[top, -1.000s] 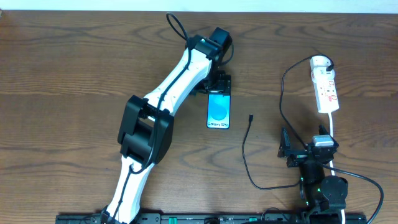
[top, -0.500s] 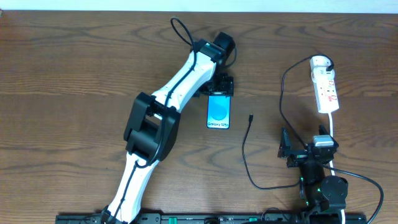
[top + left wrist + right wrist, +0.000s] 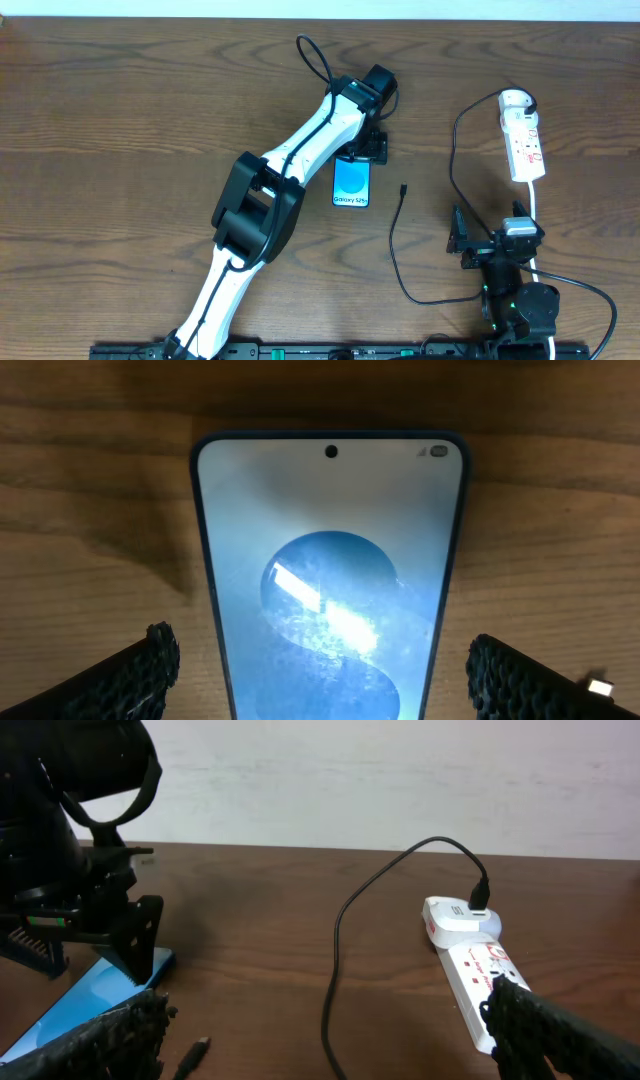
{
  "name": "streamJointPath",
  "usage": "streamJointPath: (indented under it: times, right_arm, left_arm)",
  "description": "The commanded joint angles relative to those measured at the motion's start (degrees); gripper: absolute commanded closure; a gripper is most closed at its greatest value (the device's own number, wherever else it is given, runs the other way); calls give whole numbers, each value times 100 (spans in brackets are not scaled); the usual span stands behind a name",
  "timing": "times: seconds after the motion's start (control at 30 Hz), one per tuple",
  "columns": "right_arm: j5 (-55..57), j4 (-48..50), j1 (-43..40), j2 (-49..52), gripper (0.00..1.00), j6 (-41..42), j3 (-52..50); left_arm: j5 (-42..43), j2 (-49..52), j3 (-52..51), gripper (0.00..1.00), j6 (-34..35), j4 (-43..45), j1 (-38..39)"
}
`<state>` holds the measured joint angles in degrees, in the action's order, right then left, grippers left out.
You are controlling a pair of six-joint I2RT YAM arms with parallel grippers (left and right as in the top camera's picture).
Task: Plug charger to phone and switch on socket
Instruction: 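Lower the left gripper and grasp the phone's top edge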
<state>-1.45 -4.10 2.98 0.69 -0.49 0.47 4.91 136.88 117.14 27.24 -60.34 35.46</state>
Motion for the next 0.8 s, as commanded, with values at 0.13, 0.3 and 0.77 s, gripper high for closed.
streamJointPath:
  times: [0.13, 0.3, 0.77]
  right_arm:
    - [48, -24, 44, -31, 1, -42, -15]
    - [46, -22, 44, -31, 1, -42, -15]
    - [46, -22, 44, -31, 1, -42, -15]
  left_arm:
    - [-168, 297, 57, 6, 118, -15, 2]
    - [-149, 470, 48, 6, 118, -11, 13]
    - [-481, 549, 39, 6, 107, 83, -11]
